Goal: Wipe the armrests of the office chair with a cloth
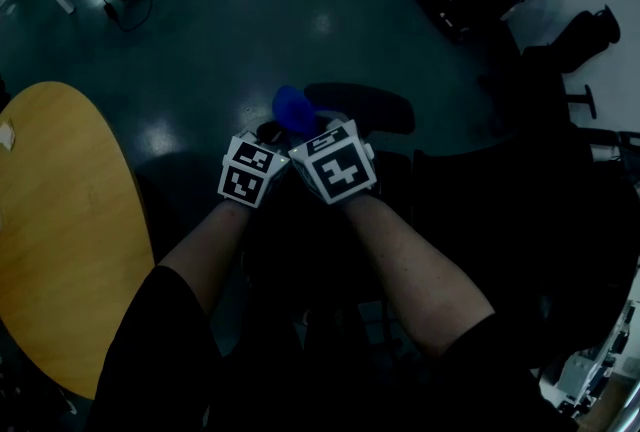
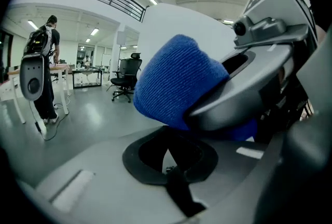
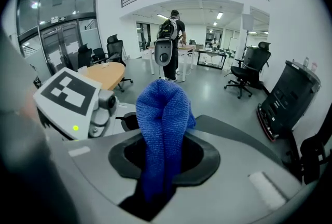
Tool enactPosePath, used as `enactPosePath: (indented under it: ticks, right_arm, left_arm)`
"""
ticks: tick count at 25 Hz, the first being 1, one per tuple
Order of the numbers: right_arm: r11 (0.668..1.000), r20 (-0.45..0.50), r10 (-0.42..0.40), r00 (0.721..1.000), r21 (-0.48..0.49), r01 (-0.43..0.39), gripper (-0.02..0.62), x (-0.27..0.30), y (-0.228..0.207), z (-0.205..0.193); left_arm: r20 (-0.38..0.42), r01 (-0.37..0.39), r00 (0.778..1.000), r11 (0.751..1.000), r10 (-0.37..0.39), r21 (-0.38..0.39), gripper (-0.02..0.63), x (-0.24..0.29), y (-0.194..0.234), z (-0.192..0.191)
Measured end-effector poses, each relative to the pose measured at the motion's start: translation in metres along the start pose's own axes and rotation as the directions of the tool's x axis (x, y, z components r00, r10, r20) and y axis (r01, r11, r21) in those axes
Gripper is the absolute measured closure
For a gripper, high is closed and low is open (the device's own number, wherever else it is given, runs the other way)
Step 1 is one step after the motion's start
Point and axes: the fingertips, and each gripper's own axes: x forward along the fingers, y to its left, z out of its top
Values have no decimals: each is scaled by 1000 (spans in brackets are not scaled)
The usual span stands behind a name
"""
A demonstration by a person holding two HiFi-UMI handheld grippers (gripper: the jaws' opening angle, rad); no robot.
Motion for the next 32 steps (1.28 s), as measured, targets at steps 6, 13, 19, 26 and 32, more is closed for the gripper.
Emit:
enactPosePath:
  ticks: [6,13,19,26,32]
  right_arm:
    - [999,43,49,998,-9,-48,486,-15,41,-11]
    - [995,72,100,992,23,-102,488,-67,96,-34]
    - [987,143,139,980,66,-149,486,-125,135,-51]
    - [965,230,256,939,5,-264,486,-212,180,-82]
    - [938,258,346,902,-67,-341,486,-283,217,-132]
  left_arm:
    - [-3,-4,1000,998,4,-56,591,-29,-7,-19]
    - [10,64,998,991,-63,-115,592,-89,-57,-29]
    - [-6,61,998,989,-62,-133,592,-144,-106,-23]
    - [-2,-33,999,988,33,-148,592,-209,-184,-18]
    - [16,-121,992,970,127,-209,592,-256,-262,-29]
